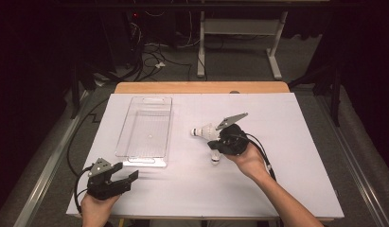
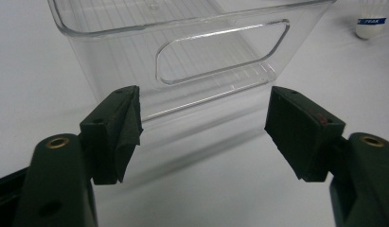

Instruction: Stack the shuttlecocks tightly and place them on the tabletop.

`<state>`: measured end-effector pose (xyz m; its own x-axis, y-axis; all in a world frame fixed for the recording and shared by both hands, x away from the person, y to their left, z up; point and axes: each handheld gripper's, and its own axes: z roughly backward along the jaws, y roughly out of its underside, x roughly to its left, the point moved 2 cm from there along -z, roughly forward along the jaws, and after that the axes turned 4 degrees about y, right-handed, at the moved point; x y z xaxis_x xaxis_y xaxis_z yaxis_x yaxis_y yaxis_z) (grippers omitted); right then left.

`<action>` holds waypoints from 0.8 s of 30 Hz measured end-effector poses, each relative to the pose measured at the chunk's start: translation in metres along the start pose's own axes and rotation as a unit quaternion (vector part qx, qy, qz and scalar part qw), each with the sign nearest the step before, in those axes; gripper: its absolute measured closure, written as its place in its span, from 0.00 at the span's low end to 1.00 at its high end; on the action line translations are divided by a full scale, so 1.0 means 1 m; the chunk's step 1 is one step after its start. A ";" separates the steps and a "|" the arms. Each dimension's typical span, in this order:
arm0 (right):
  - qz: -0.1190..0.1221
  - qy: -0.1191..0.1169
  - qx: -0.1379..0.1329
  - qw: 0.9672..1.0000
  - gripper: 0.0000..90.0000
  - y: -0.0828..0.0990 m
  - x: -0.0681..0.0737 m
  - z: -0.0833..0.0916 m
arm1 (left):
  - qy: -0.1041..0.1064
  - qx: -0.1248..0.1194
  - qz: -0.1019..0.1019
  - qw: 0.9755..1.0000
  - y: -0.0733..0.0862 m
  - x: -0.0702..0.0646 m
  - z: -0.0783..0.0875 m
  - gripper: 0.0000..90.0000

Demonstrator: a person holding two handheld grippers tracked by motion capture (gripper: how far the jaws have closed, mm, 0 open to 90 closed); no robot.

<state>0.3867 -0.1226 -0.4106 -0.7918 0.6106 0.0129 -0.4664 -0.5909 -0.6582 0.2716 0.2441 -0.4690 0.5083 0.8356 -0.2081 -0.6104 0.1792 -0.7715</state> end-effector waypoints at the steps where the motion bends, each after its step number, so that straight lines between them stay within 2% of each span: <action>1: -0.002 -0.001 0.001 1.000 0.99 0.000 0.000 0.001 | 0.000 0.000 0.000 1.000 0.000 0.000 0.000 0.32; 6: -0.001 -0.001 0.006 1.000 0.95 0.004 0.000 0.003 | 0.001 0.000 0.001 1.000 0.000 0.000 0.000 0.32; 24: -0.011 0.008 0.014 1.000 0.90 0.023 -0.008 0.015 | 0.001 0.001 0.001 1.000 0.000 0.000 0.000 0.32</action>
<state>0.3768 -0.1493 -0.4143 -0.7749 0.6319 0.0152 -0.4952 -0.5920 -0.6359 0.2720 0.2443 -0.4691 0.5078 0.8352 -0.2110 -0.6124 0.1777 -0.7703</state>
